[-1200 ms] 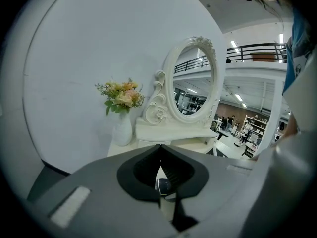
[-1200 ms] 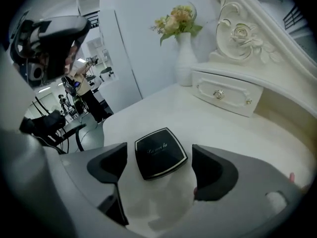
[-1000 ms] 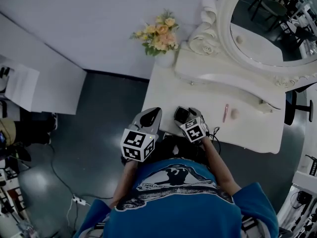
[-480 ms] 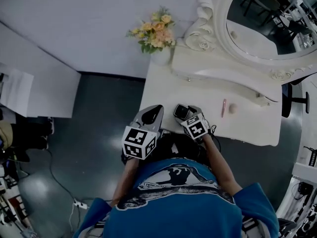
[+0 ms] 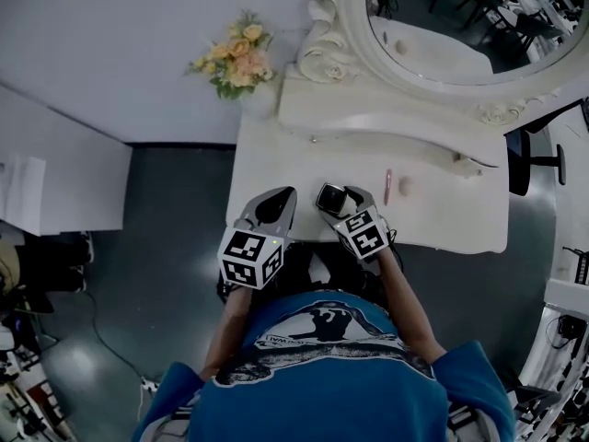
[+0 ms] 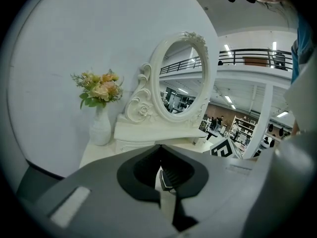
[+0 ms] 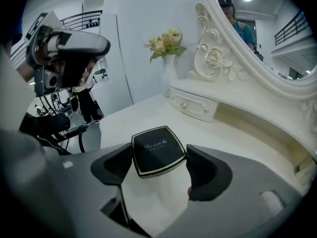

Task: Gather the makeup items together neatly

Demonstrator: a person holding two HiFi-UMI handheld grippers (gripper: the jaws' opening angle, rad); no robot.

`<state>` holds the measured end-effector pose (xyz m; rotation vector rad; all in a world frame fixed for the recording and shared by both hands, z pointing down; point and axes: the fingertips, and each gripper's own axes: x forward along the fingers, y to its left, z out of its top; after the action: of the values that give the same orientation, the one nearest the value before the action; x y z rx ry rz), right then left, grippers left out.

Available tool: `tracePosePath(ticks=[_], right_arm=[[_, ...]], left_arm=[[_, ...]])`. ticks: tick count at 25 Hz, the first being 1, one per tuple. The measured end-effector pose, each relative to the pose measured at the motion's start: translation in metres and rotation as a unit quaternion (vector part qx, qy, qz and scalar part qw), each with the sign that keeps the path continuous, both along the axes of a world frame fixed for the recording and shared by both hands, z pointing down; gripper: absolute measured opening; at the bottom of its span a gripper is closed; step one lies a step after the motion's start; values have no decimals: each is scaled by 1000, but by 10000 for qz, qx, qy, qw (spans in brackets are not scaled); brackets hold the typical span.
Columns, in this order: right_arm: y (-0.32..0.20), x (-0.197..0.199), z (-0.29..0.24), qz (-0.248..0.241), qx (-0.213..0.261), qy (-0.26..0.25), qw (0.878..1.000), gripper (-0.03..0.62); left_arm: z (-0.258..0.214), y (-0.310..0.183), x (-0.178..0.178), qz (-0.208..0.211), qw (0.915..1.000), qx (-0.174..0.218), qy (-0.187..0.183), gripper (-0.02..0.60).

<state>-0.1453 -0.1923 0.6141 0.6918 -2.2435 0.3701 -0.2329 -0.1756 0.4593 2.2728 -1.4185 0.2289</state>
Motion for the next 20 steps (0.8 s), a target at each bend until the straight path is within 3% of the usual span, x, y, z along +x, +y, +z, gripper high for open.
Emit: tracePosePath(ticks=[10,20], right_arm=[[-16,107,-21,146,144,-127,9997,344],[-40,212,-17,361,245,-85,9990,344]], left_arm=[[-4,-14,114,366,9993,-35,-53,14],[1,-25,189,257,9996,-43,-111,15]])
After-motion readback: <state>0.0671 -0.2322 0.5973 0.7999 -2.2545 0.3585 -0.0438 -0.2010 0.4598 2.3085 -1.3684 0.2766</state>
